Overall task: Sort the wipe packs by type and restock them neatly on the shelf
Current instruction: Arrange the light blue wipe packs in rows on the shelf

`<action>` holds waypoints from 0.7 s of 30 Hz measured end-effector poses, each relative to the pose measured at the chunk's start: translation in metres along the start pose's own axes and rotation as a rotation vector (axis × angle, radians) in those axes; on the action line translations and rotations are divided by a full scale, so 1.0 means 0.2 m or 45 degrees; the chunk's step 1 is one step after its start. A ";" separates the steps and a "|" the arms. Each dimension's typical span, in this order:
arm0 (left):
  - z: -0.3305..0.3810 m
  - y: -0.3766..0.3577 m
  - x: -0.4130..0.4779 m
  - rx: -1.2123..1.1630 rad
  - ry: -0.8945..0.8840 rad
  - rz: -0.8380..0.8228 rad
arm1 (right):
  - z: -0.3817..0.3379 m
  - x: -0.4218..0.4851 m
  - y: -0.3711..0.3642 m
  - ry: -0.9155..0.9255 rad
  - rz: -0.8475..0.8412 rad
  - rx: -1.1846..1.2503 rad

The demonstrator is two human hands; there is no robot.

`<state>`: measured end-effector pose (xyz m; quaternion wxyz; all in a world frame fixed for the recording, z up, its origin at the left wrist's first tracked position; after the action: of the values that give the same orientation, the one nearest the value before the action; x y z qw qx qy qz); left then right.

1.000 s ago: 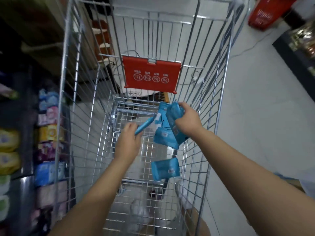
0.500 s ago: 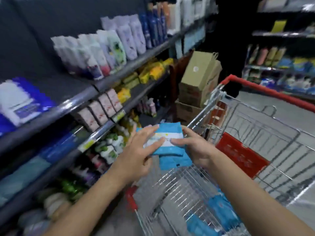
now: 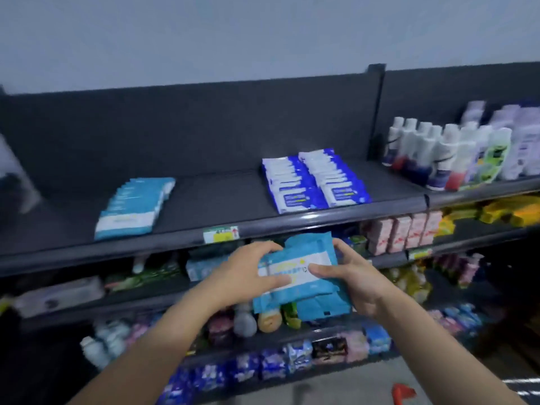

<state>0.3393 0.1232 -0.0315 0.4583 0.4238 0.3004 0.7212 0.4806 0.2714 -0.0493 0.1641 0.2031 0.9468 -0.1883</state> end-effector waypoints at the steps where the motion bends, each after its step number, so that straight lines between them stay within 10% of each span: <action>1: -0.12 0.08 -0.06 -0.122 0.066 0.058 | -0.01 0.09 -0.12 -0.014 -0.024 -0.025; 12: -1.05 0.79 -0.58 -0.688 0.496 0.537 | -0.03 0.84 -0.92 -0.010 0.008 -0.280; 21: -1.47 1.04 -0.54 -0.546 0.589 0.592 | -0.22 1.26 -1.07 -0.012 0.005 -0.356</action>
<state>0.0177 -0.0714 -0.0315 0.2810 0.2013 0.1341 0.9287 0.1574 0.1907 -0.0469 0.1958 0.1792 0.9626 -0.0550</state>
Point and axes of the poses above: each hand's wrist, its own x-axis towards the middle knuckle, its own y-axis out of the back of the hand, z = x × y, the point moved 2 cm from there along x, towards the middle knuckle, and after that the axes turned 12 degrees about -y, right-handed, at the moved point
